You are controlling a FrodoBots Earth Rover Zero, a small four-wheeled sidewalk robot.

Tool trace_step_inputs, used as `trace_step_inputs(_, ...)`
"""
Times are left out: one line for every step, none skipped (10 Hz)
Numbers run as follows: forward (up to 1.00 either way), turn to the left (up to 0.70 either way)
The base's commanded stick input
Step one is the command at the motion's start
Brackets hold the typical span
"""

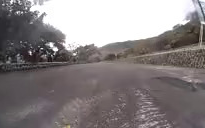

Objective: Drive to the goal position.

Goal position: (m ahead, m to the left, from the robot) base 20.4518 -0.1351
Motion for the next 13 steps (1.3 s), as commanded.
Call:
trace_step_inputs(0.7,0.0)
trace_step_inputs(0.7,0.0)
trace_step_inputs(0.7,0.0)
trace_step_inputs(0.7,0.0)
trace_step_inputs(0.7,0.0)
trace_step_inputs(0.7,0.0)
trace_step_inputs(0.7,0.0)
trace_step_inputs(0.7,0.0)
trace_step_inputs(0.7,0.0)
trace_step_inputs(0.7,0.0)
trace_step_inputs(0.7,0.0)
trace_step_inputs(0.7,0.0)
trace_step_inputs(0.7,0.0)
